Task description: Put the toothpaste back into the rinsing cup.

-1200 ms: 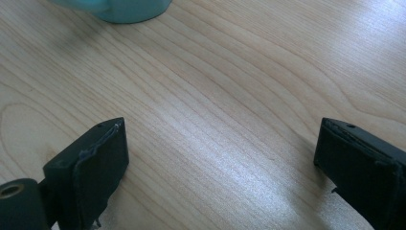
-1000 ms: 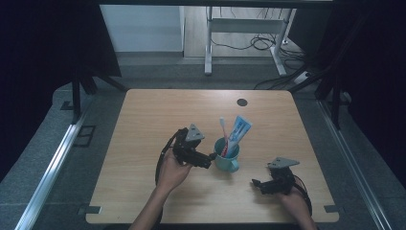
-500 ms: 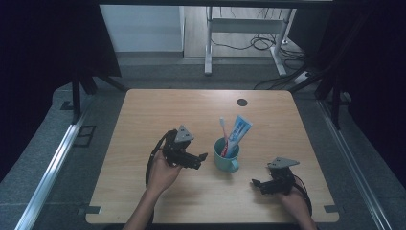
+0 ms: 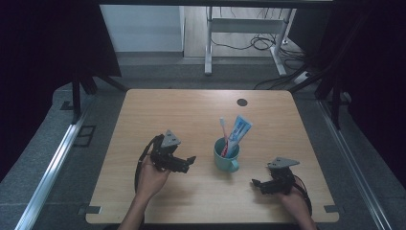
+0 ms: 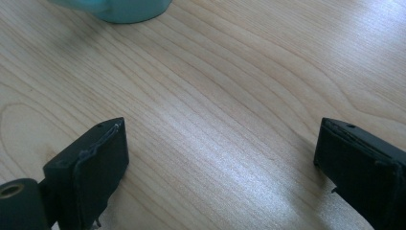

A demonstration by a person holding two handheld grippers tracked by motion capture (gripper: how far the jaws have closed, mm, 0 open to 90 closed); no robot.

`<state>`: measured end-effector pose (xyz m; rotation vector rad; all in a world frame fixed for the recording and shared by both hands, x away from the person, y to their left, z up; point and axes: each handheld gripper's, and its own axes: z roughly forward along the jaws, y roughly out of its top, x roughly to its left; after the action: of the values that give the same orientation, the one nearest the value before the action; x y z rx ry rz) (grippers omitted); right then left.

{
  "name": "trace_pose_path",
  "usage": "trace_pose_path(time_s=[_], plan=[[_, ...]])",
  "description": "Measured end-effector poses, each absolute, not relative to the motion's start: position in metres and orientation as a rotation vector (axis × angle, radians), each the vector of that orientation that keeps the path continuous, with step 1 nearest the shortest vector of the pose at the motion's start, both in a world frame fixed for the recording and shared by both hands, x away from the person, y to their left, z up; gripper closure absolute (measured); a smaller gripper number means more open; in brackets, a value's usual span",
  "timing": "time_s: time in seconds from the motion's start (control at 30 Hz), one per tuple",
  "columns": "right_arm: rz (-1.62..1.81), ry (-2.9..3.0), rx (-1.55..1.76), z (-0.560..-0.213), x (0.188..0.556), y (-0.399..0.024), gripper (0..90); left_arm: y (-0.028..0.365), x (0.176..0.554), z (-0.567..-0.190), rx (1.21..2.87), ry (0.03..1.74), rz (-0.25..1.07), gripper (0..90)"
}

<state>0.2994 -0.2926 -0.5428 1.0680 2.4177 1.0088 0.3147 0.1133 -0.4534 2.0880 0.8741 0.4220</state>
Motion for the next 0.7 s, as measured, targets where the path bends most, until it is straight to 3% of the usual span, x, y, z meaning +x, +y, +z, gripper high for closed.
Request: trace_pose_path(time_s=[0.7], plan=[[1.007,2.414,1.073,-0.543,0.299,-0.292,4.7,0.144,0.292,-0.483,2.067,0.945,0.412,0.0]])
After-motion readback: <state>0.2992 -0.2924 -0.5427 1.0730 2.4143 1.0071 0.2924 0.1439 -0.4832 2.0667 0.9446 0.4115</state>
